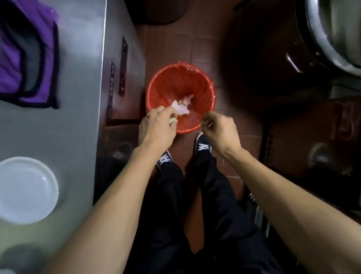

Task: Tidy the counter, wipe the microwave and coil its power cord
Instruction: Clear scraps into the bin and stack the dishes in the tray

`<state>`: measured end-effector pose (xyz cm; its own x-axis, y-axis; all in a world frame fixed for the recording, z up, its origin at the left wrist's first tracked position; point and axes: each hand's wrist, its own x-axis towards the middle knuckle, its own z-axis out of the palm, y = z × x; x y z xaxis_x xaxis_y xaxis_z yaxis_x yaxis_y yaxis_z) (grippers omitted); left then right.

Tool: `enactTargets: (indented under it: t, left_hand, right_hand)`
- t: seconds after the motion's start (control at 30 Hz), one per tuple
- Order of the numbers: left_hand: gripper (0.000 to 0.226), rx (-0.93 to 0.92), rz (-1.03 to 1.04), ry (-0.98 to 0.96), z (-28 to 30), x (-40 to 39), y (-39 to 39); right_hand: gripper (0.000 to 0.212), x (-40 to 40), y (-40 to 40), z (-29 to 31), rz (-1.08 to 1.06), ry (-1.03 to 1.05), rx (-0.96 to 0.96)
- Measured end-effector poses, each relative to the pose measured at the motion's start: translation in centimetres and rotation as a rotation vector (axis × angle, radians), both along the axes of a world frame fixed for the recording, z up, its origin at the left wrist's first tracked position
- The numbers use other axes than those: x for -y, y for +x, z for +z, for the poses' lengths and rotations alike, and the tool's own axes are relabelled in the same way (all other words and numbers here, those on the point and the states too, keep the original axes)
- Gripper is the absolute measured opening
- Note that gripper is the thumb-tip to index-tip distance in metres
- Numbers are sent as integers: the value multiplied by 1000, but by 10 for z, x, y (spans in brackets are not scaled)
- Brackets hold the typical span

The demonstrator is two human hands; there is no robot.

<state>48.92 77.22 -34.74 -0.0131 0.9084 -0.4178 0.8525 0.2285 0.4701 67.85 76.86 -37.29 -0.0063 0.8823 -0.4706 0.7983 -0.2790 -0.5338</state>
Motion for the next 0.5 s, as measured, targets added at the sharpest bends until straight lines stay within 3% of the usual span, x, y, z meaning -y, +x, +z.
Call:
enactTargets:
  t: [0.5]
  left_hand:
    - [14, -14, 75, -144, -166, -52, 27]
  right_hand:
    - [21, -58, 13, -158, 77, -157, 7]
